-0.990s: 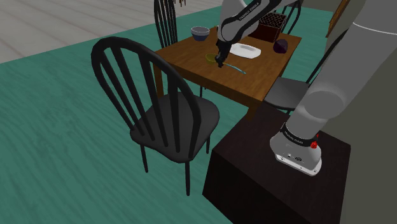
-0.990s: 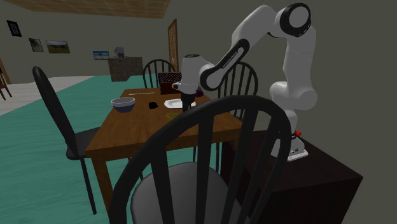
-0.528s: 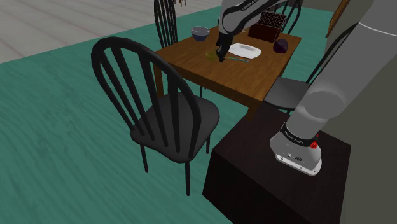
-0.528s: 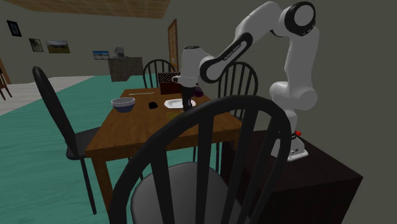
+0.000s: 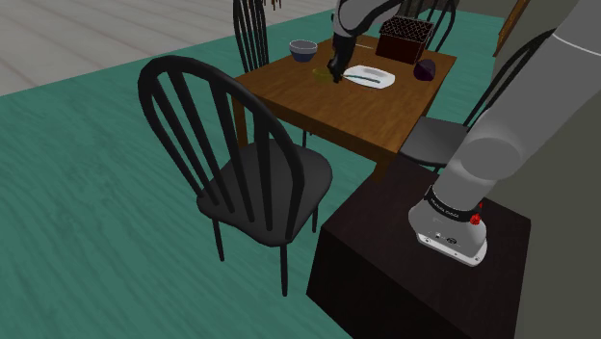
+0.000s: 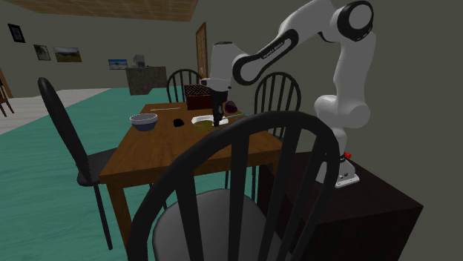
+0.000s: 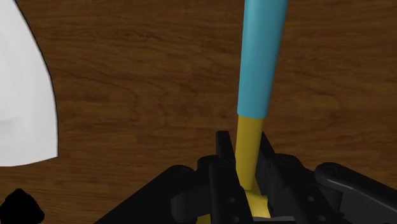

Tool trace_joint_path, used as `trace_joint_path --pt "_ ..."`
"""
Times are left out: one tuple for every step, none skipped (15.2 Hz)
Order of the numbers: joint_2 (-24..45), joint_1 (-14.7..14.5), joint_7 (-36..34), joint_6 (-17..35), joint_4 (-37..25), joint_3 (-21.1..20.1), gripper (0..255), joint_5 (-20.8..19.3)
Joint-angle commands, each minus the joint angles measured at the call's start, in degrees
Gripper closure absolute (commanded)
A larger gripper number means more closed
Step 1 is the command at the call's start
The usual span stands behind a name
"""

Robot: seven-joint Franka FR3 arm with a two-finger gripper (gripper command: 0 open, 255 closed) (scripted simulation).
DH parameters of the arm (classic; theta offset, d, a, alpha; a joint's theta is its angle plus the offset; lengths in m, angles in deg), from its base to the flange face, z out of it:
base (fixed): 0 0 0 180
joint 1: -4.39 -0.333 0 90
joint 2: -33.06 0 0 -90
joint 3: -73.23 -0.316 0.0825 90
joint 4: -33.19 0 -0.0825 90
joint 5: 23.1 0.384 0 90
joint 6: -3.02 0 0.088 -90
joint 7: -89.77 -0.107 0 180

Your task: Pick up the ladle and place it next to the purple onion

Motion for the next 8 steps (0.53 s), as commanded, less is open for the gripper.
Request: trace_joint_path --pt "-0.79 -0.04 0.2 -1.61 -0.81 -0.07 255 0.08" --pt "-1.12 -0.07 0.29 -2.39 -1.27 -0.1 255 0.12" --pt "-1.44 -0.09 0.39 -3.16 -1.74 -0.14 255 0.17" --pt "-1.74 -0.11 0.49 -3.94 -2.22 -0.18 255 0.21" --pt "-2.03 -0.13 0.59 -4.72 -2.71 -0.21 255 0.26" --pt "-2.31 -0.16 0.68 -5.49 -3.21 -0.25 255 0.31" --pt "-2.57 -0.18 0.78 -6.26 -3.73 -0.29 255 0.35" --pt "-2.82 -0.2 0.88 -7.04 -4.25 -0.32 255 0.4"
